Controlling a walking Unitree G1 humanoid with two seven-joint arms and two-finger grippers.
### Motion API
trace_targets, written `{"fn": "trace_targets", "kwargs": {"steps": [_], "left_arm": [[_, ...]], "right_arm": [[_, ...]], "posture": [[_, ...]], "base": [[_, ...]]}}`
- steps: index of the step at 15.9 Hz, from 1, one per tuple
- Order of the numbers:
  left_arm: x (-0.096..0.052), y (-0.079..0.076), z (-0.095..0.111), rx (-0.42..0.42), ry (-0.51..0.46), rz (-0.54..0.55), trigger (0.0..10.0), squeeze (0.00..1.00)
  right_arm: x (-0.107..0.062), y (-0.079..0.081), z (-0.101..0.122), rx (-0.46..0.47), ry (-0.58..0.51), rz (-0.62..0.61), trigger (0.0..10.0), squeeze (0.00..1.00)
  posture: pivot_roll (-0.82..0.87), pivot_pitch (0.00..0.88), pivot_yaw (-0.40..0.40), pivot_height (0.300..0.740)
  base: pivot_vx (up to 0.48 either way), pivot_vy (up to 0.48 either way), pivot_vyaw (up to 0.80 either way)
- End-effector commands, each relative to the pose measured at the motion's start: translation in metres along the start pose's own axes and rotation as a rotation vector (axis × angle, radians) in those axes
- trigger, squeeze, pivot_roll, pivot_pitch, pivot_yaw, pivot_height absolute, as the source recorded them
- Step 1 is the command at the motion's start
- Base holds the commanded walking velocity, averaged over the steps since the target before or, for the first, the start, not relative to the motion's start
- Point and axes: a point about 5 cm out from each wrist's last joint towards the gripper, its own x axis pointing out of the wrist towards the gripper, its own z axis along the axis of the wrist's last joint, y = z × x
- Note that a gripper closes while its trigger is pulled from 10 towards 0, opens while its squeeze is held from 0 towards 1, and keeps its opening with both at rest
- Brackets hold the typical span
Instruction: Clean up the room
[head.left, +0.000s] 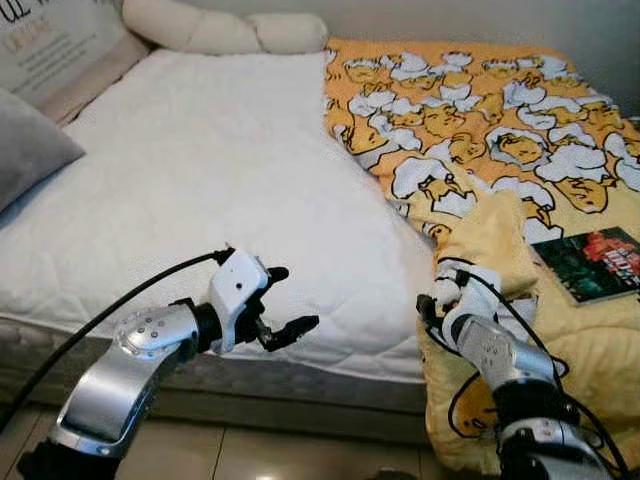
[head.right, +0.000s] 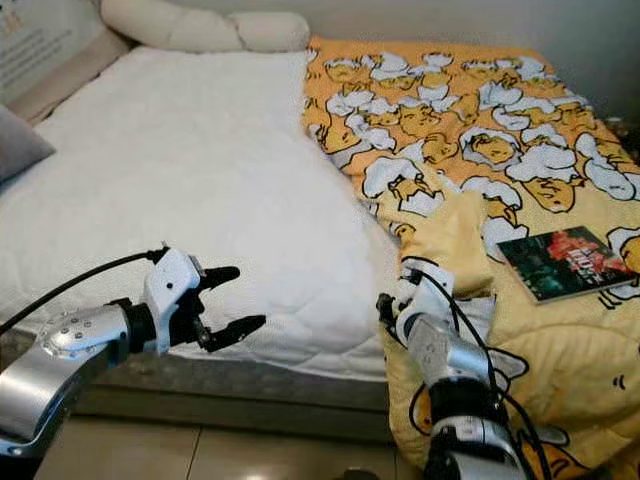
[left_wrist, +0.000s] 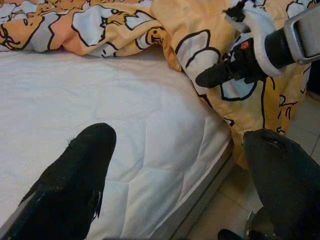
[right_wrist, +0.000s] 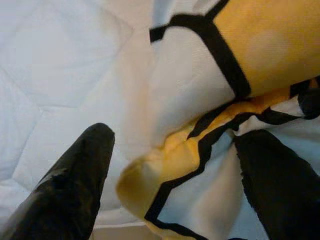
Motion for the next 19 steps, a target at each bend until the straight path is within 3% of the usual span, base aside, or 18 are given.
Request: {"fn": "trace_targets", "kwargs": {"steps": [1, 11, 19], "left_arm": [[-0.001, -0.002, -0.003, -0.001, 0.012, -0.016, 10.0, 0.0], [-0.004, -0.002, -0.004, -0.003, 0.027, -0.043, 10.0, 0.0], [-0.005, -0.003, -0.007, -0.004, 0.05, -0.091, 10.0, 0.0]], "right_arm": [[0.002, -0.004, -0.001, -0.01, 0.008, -0.024, 0.0, 0.0], [0.006, -0.019, -0.011, -0.046, 0.047, -0.093, 0.0, 0.0], [0.003, -0.02, -0.022, -0.092, 0.107, 0.033, 0.0, 0.0]], "posture": [[-0.05, 0.0, -0.025, 0.74], [-0.07, 0.0, -0.009, 0.74], [-0.08, 0.0, -0.004, 0.74]], "base": [[0.0, 0.0, 0.0], [0.0, 0.0, 0.0], [0.0, 0.0, 0.0]]}}
